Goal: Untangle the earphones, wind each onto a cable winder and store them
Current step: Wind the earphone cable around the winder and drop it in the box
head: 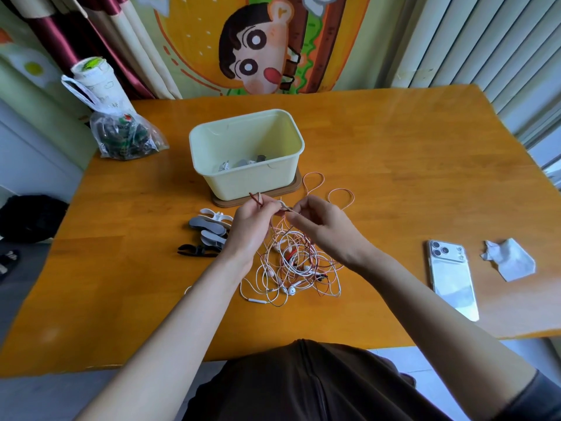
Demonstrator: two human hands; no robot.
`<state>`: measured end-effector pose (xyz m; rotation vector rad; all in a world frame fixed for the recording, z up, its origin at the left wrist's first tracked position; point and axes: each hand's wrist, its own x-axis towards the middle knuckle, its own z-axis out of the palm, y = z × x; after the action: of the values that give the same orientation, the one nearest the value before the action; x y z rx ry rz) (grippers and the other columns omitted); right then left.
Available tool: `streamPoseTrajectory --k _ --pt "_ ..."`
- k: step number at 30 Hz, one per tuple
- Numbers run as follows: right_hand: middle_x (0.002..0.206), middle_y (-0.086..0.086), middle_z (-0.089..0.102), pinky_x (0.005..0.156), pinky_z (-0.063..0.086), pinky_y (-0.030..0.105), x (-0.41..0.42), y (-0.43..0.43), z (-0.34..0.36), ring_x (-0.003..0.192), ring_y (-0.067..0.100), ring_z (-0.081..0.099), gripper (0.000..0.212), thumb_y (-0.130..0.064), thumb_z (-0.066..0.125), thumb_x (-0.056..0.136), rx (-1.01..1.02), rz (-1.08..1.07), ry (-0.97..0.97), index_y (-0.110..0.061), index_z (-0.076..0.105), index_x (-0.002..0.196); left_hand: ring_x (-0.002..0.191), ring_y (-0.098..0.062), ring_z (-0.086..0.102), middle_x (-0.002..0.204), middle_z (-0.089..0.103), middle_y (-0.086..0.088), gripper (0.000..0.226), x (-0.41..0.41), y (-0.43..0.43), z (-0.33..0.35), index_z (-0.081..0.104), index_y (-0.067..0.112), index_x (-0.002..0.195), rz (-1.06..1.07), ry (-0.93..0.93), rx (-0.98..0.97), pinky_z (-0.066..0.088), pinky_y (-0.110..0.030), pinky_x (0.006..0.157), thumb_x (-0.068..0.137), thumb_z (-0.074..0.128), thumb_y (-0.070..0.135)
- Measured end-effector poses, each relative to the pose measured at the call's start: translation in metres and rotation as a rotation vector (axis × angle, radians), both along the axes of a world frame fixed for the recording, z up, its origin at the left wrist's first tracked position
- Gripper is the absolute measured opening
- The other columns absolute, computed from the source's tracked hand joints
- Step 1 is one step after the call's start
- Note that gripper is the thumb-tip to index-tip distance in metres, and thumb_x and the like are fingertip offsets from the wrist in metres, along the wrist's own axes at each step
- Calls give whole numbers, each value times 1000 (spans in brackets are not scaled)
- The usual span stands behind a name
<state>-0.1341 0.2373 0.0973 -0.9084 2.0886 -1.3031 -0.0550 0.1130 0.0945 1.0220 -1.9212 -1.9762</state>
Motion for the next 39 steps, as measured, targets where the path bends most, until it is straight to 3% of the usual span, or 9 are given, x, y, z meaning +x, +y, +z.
streamPoseTrajectory --k 6,12,17,20,23,26,30,33,39 --pt "58 -9 55 60 42 32 -5 3 -6 57 11 49 26 -15 44 99 -41 -161 100 -20 58 78 59 -10 35 76 49 -9 17 2 0 -6 57 17 78 -44 -35 -29 30 -24 56 95 53 16" --pt "65 -3 61 74 49 22 -8 2 -5 68 8 60 27 -13 33 103 -344 -259 -242 -14 52 83 49 -2 40 47 44 15 16 6 -1 -11 54 15 79 -59 -79 -18 32 -23 56 95 52 16" --pt "57 -7 56 60 41 27 -10 10 -3 57 11 51 27 -35 51 95 44 -14 -36 -20 59 74 59 -8 39 62 49 8 14 6 -5 -6 59 17 83 -10 -26 -54 33 -23 58 96 52 18" --pt "55 -9 56 51 33 21 -12 12 -7 51 9 43 25 -28 50 96 47 90 70 -25 65 76 55 -7 37 67 58 5 14 6 -6 -6 59 15 84 -14 -1 -20 30 -16 48 96 51 16" --pt "70 -9 64 63 43 16 -13 10 -12 62 4 54 24 -16 42 100 -24 15 18 -18 63 89 52 -7 34 70 63 0 14 7 -9 -5 57 13 84 -17 19 35 27 -13 42 96 50 12" --pt "81 -3 66 74 53 22 -15 8 -15 70 3 63 22 -5 40 99 -79 -59 -58 -16 59 101 48 -5 38 65 59 -1 14 8 -10 -4 57 14 85 -56 8 27 28 -13 43 97 49 13" --pt "96 -3 59 66 46 10 -10 -1 -14 68 0 59 20 -17 50 97 27 5 122 -17 62 113 45 1 45 57 54 3 14 7 -7 2 57 18 83 -136 7 -21 34 -20 53 96 52 16" --pt "94 -5 56 65 39 6 -10 -8 -14 73 0 53 23 -23 50 97 56 37 167 -15 64 114 49 -1 46 50 49 10 15 5 -8 5 57 20 82 -178 17 -53 37 -23 58 96 53 18" --pt "68 -9 54 58 35 18 -14 -13 -18 61 5 45 15 -20 54 95 103 94 103 -9 63 89 47 -3 39 49 41 9 10 7 -13 6 56 17 86 -227 56 -16 33 -12 45 95 55 16"
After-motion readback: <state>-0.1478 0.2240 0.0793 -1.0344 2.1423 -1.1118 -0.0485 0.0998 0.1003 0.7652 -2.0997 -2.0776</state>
